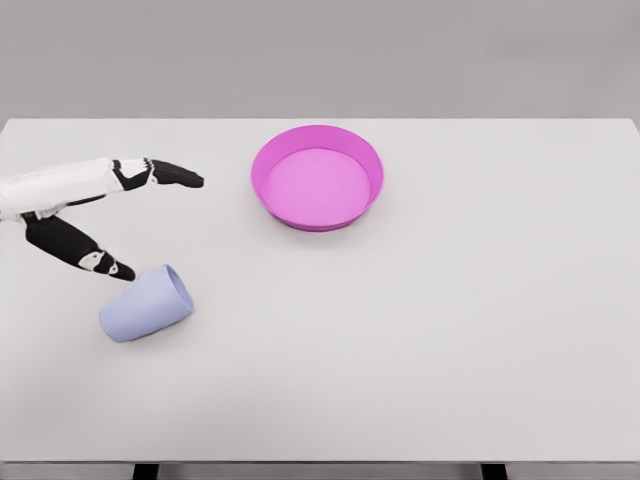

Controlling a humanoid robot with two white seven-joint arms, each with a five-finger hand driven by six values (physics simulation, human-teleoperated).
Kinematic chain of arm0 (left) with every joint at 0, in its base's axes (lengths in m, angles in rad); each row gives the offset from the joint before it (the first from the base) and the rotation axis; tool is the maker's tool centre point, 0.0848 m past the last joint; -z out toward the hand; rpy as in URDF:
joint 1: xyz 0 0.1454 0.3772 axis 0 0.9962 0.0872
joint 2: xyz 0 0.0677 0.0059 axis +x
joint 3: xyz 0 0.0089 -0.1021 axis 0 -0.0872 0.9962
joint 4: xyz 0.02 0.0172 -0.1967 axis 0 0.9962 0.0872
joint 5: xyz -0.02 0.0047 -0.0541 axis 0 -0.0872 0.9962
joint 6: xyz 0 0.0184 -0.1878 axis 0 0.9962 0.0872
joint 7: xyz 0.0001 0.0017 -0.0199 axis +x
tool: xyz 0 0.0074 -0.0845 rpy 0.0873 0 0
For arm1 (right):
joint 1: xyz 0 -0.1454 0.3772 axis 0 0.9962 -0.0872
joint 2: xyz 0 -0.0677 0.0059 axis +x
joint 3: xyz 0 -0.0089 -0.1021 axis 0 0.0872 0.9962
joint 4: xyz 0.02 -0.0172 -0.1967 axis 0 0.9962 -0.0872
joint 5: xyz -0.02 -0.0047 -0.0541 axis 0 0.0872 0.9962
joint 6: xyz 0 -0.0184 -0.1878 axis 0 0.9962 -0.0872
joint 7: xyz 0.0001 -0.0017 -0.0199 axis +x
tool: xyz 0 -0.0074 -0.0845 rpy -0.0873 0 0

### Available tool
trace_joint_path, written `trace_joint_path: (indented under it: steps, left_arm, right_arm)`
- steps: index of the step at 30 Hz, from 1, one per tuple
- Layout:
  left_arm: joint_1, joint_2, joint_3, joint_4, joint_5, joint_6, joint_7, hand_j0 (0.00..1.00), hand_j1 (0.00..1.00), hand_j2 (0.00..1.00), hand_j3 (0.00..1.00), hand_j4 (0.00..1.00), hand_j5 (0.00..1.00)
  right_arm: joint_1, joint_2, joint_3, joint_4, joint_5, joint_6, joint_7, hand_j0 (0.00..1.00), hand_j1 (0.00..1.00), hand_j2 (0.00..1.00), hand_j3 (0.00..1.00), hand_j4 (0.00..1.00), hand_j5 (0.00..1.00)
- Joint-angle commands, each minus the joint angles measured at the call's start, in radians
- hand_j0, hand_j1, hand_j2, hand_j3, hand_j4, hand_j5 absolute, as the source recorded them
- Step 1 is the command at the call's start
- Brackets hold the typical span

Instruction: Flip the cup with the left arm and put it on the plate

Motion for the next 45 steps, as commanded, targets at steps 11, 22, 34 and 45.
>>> trace_joint_path:
  steps: [11, 22, 34, 45]
  left_arm:
    - [0.058, 0.001, -0.037, 0.000, 0.176, 0.001, 0.012, 1.00, 1.00, 1.00, 1.00, 1.00, 1.00]
    - [0.153, -0.051, -0.029, 0.000, 0.140, 0.001, 0.112, 1.00, 1.00, 1.00, 1.00, 1.00, 1.00]
    - [0.300, -0.062, 0.118, 0.000, 0.014, 0.001, 0.112, 1.00, 1.00, 1.00, 1.00, 1.00, 1.00]
    - [0.336, -0.086, 0.172, 0.001, -0.071, 0.001, 0.117, 1.00, 1.00, 1.00, 1.00, 1.00, 1.00]
  right_arm:
    - [0.000, 0.000, 0.001, 0.000, 0.000, 0.001, -0.001, 1.00, 1.00, 1.00, 1.00, 1.00, 1.00]
    - [0.000, 0.000, 0.001, 0.000, 0.001, 0.000, 0.001, 1.00, 1.00, 1.00, 1.00, 1.00, 1.00]
    - [0.000, 0.000, 0.001, 0.000, 0.001, 0.000, -0.001, 1.00, 1.00, 1.00, 1.00, 1.00, 1.00]
    - [0.000, 0.000, 0.001, 0.000, 0.001, 0.000, 0.001, 1.00, 1.00, 1.00, 1.00, 1.00, 1.00]
